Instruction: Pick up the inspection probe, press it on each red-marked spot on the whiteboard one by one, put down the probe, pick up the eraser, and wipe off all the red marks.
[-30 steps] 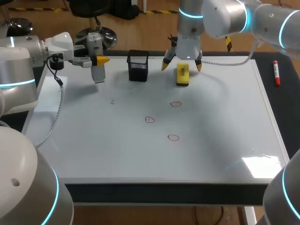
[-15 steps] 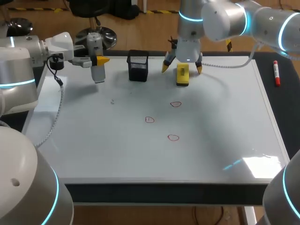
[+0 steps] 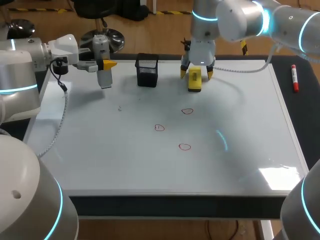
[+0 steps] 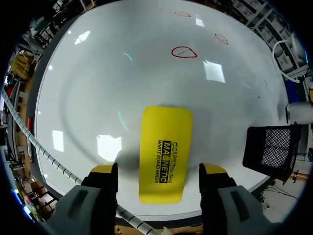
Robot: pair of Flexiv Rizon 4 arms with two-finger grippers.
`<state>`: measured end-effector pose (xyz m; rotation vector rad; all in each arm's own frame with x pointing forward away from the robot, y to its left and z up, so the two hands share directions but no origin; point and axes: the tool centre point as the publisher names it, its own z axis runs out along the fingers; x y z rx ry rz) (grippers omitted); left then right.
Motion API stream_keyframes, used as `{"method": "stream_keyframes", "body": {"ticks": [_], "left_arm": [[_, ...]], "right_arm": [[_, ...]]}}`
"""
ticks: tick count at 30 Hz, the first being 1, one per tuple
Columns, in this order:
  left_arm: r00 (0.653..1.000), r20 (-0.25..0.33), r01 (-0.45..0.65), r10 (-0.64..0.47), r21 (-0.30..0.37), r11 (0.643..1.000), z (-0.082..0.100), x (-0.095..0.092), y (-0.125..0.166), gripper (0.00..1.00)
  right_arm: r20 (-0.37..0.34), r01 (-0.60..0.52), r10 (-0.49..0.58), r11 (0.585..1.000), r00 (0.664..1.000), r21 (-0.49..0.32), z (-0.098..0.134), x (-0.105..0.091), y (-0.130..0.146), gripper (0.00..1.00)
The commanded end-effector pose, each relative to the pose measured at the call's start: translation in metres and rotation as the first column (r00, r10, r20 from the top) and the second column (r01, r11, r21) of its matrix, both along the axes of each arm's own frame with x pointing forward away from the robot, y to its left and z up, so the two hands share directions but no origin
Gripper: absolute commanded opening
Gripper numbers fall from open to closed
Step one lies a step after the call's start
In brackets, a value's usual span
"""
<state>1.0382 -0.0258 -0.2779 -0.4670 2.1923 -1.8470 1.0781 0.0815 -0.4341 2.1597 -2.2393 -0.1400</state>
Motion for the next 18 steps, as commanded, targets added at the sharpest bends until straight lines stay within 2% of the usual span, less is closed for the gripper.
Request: {"method": "stream_keyframes", "body": {"ticks": [1,7,10,11,12,18], "left_arm": [[1.0,0.002,-0.001,0.001,-0.001,1.0,0.0004,0.0003,-0.0003,0.0],[1.0,0.002,-0.001,0.001,-0.001,1.0,0.0004,0.0003,-0.0003,0.0],[1.0,0.002,-0.001,0.001,-0.001,1.0,0.0004,0.0003,-0.0003,0.0],[1.0,0.002,-0.001,0.001,-0.001,1.0,0.0004,0.0003,-0.0003,0.0],[1.0,0.002,-0.001,0.001,-0.001,1.0,0.0004,0.0003,-0.0003,0.0],[1.0,0.002,-0.001,0.001,-0.001,1.0,0.0004,0.0003,-0.0003,0.0]], "right_arm": [[-0.001,0.002,-0.002,1.0,1.0,-0.001,-0.01,-0.0039,0.0002,0.46],[-0.006,0.005,-0.005,1.0,1.0,-0.002,-0.0113,-0.0052,0.0005,0.36],[-0.008,0.006,-0.006,1.0,1.0,-0.004,-0.0119,-0.0056,0.0004,0.2],[-0.009,0.006,-0.006,1.0,1.0,-0.006,-0.0119,-0.0057,0.0003,0.07],[-0.01,0.006,-0.006,1.0,1.0,-0.006,-0.0119,-0.0058,0.0003,0.0],[-0.011,0.003,-0.003,1.0,1.0,-0.014,-0.0102,-0.0075,-0.0009,0.0]]}}
